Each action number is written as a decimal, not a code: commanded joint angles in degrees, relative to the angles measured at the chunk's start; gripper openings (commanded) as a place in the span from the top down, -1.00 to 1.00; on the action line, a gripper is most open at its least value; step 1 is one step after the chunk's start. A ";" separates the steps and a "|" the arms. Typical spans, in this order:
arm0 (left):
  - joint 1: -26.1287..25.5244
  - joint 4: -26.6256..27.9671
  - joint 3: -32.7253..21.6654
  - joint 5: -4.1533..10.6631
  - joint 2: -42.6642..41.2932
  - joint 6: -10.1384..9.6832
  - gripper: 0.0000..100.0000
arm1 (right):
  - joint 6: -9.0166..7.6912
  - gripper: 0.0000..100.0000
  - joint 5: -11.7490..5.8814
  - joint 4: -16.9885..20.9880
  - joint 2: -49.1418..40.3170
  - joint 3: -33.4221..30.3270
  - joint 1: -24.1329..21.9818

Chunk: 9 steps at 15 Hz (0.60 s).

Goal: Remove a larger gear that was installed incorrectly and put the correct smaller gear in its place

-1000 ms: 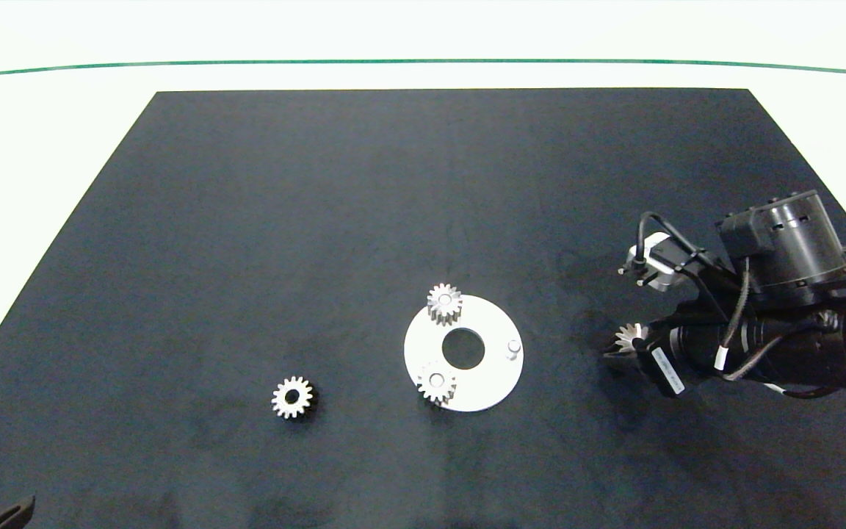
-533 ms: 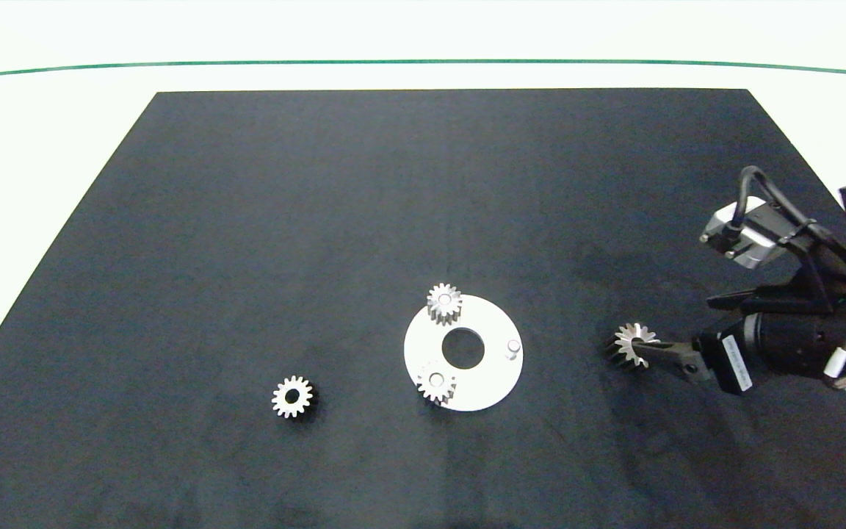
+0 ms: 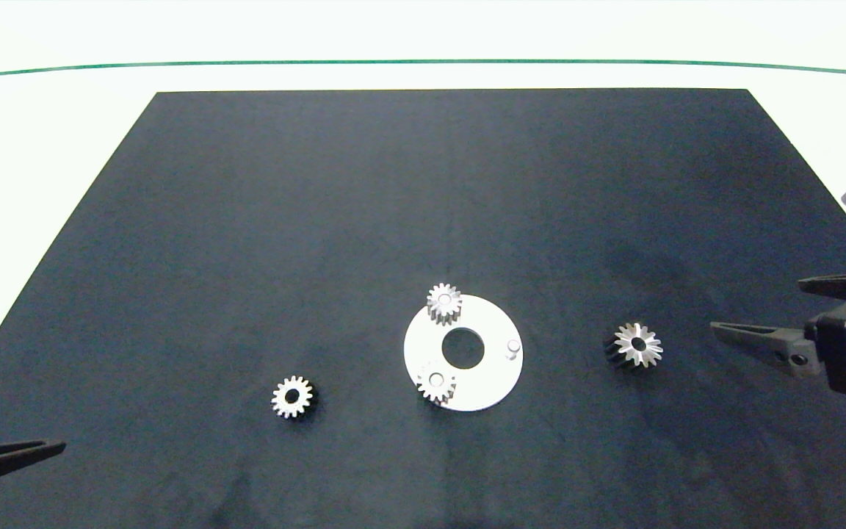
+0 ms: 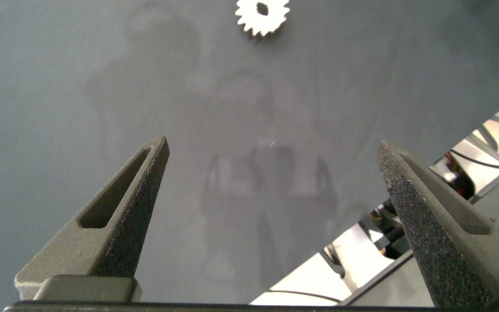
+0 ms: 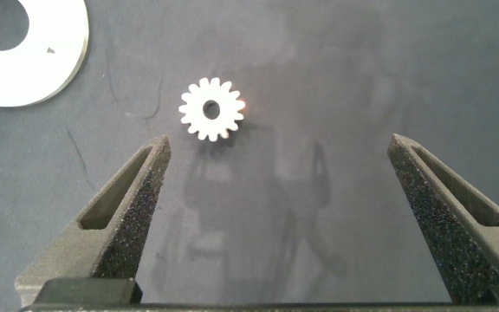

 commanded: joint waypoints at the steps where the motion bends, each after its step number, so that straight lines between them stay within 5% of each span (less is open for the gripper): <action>1: -1.43 -5.30 0.17 0.04 9.10 -0.10 -1.00 | -0.18 -1.00 -0.04 1.30 -3.74 -0.57 -1.39; 6: -3.98 -10.31 0.87 0.04 17.10 -0.89 -1.00 | -0.09 -1.00 -0.04 1.92 -5.41 -0.65 -1.83; 9: -7.06 -18.92 3.33 0.04 22.37 -2.91 -1.00 | -0.09 -1.00 0.05 1.92 -5.49 -0.65 -2.27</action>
